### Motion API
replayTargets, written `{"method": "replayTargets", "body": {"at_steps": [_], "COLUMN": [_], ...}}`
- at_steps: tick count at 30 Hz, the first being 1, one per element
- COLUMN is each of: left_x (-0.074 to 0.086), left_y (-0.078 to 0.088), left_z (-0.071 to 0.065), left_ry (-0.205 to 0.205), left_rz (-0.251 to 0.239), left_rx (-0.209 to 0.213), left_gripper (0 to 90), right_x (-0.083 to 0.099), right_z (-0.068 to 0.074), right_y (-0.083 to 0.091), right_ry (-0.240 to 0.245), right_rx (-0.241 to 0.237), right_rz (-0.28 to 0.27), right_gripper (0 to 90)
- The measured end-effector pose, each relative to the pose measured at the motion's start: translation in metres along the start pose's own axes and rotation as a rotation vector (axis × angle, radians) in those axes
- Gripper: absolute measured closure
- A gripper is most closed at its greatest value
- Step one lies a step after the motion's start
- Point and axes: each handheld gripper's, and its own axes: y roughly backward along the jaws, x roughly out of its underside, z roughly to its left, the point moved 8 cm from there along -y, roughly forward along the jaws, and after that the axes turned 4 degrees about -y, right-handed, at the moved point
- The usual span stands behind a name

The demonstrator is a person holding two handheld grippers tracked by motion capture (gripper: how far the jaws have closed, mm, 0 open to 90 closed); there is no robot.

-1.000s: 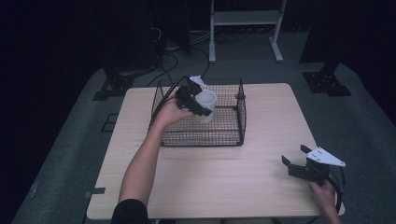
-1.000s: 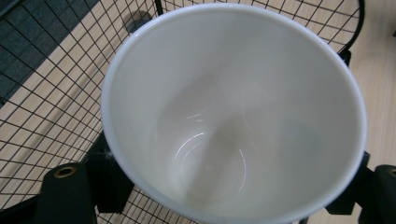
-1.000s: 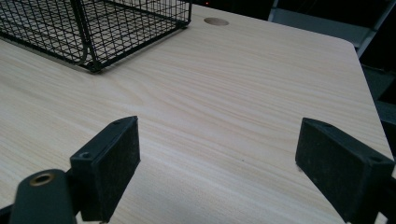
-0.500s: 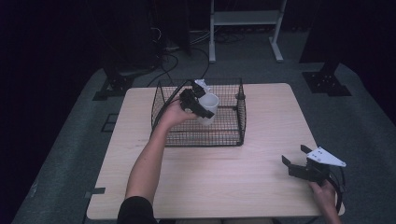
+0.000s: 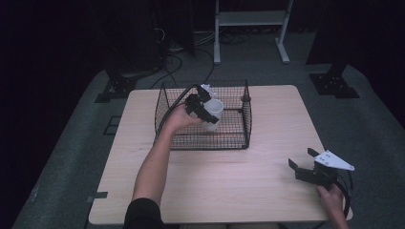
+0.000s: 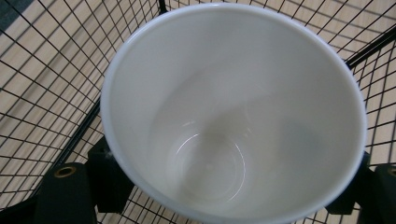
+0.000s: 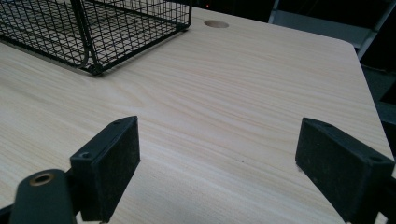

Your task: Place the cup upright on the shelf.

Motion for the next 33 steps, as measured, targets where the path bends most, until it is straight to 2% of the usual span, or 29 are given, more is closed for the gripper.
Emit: {"method": "replayTargets", "body": {"at_steps": [18, 22, 33], "left_x": [0.005, 0.006, 0.011], "left_y": [-0.012, -0.015, -0.023], "left_z": [0.004, 0.004, 0.003], "left_ry": [0.021, 0.037, 0.025], "left_rz": [0.019, 0.019, 0.056], "left_rx": [0.018, 0.036, 0.04], "left_gripper": [21.4, 21.4, 21.4], "right_x": [0.0, 0.0, 0.0], "right_z": [0.0, 0.0, 0.0], "right_y": [0.0, 0.0, 0.0], "right_ry": [-0.001, -0.001, -0.001], "right_rx": [-0.001, -0.002, -0.002], "right_rz": [-0.001, -0.002, -0.002], "right_gripper": [13.1, 13.1, 13.1]}}
